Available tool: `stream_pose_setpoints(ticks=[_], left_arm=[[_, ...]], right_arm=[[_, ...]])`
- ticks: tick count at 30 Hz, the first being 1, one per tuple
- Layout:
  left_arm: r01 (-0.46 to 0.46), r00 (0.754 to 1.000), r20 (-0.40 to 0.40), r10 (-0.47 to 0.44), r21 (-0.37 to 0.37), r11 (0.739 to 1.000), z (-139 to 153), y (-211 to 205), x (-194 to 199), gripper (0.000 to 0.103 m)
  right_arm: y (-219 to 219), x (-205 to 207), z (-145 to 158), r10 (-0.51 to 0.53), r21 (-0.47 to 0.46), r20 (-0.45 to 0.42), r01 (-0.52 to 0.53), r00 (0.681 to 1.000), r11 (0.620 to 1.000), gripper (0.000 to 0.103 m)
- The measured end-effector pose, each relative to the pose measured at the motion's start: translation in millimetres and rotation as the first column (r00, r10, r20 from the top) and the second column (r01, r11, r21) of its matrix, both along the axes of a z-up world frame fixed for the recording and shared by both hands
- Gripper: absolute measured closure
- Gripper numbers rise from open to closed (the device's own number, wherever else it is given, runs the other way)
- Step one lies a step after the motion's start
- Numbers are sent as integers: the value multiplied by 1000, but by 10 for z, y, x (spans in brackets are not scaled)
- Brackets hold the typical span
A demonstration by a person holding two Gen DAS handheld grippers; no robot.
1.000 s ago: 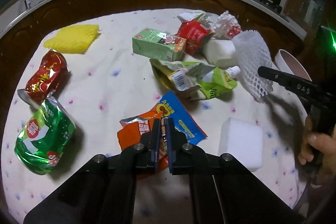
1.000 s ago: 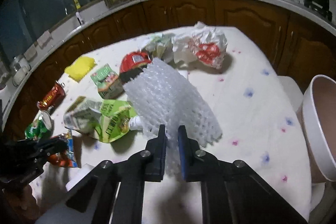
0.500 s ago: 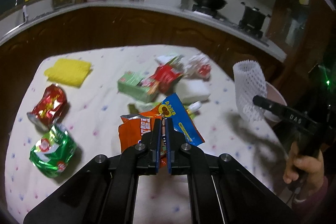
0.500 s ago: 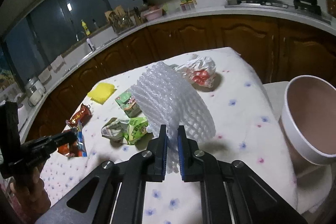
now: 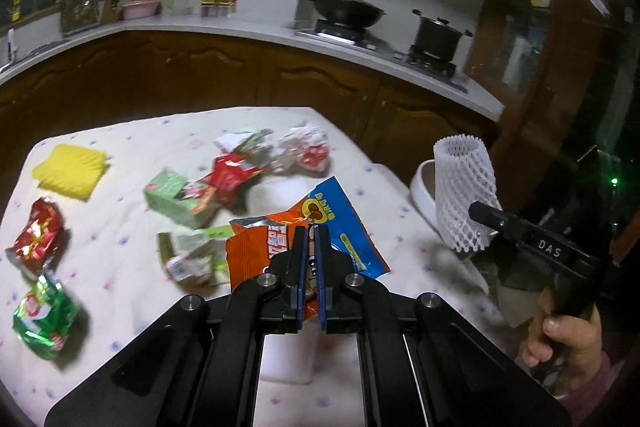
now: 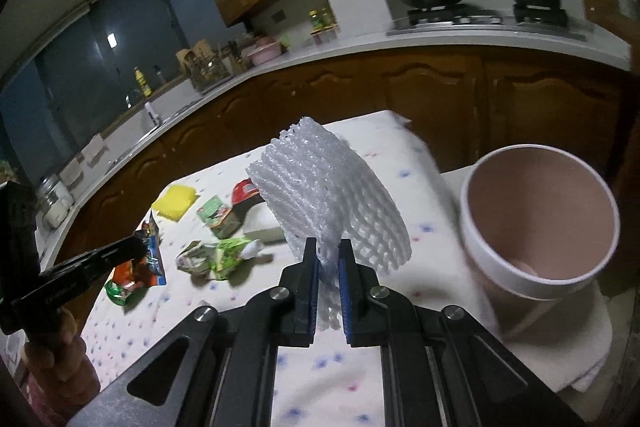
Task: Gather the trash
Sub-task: 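Carry the wrapper and foam net to the bin and release both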
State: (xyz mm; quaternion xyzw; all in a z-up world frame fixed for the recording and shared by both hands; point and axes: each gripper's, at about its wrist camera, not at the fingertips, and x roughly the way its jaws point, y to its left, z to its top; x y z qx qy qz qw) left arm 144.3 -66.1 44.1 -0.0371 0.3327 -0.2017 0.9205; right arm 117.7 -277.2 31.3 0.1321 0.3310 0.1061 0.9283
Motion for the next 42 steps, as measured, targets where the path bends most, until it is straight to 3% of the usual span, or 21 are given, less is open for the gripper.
stream_pose_setpoints(ticks=[14, 25, 34, 41, 42], left_arm=[[148, 989, 37, -146, -46, 988, 179, -914, 174, 100], [235, 972, 15, -234, -65, 970, 166, -1685, 559, 100], [278, 958, -52, -281, -50, 959, -120, -2409, 967, 100], [306, 945, -109, -308, -38, 951, -327, -2673, 1114, 99], [309, 943, -116, -311, -36, 951, -352, -2686, 1125, 95]], right_arm=[[-779, -196, 113, -170, 5, 28, 170, 985, 985, 94], [-1363, -25, 30, -250, 21, -2, 250, 968, 968, 94], [-1744, 206, -211, -277, 27, -66, 280, 958, 960, 93], [-1879, 310, -344, -285, 29, -94, 288, 954, 957, 90], [-1893, 316, -358, -287, 30, -97, 291, 953, 956, 89]])
